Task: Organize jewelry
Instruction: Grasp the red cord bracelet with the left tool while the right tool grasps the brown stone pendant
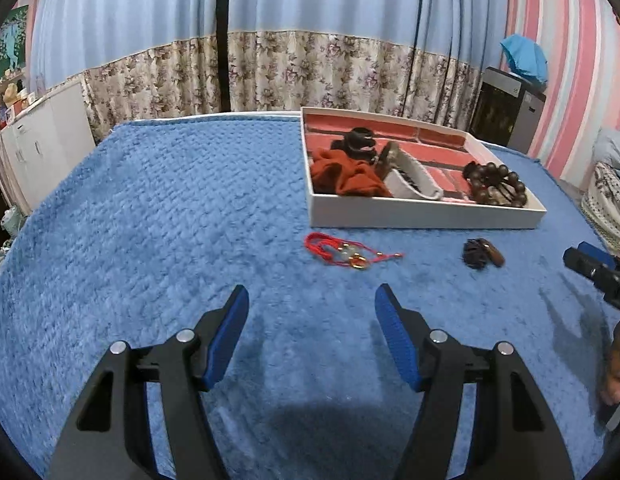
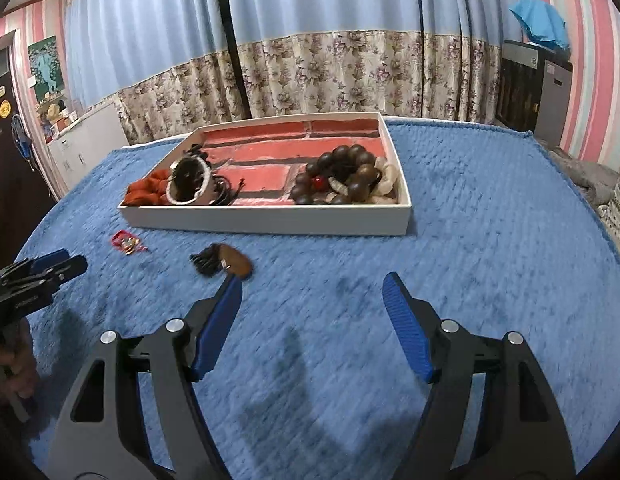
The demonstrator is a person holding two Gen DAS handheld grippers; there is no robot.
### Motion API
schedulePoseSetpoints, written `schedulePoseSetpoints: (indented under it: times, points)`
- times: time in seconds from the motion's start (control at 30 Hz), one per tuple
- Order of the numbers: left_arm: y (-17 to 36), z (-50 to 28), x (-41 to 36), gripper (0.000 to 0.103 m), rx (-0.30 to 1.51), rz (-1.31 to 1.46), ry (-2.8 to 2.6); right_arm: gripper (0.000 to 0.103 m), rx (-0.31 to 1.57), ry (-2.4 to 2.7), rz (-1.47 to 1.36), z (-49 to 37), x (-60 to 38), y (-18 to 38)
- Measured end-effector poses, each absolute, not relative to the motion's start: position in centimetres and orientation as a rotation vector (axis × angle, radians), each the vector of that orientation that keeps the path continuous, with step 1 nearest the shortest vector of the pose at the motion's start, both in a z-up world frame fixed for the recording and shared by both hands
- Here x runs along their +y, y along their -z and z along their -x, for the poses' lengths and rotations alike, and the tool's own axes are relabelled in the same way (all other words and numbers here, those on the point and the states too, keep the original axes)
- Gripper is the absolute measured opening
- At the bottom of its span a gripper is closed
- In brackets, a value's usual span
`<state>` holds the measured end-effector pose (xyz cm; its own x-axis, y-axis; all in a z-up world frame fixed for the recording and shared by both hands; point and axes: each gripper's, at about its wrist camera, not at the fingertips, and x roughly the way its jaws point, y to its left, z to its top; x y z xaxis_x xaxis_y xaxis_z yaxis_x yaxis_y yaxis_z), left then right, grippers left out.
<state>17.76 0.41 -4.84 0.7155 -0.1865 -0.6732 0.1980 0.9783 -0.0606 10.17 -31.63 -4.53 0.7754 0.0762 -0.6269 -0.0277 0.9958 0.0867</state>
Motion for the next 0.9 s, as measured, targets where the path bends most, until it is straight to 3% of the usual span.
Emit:
schedulePoseSetpoints:
  times: [0.73, 0.9]
  points:
    - [6.5, -23.8, -1.5, 0.065, 0.814, -0.043, 0.231, 0.073, 0.774, -0.14, 0.025, -17.2, -24.7, 6.7]
    - [6.8, -24.5, -1.6, 0.065, 0.829, -0.026, 0.243, 0.063, 0.825, -0.13, 0.065, -18.9, -23.9, 7.8]
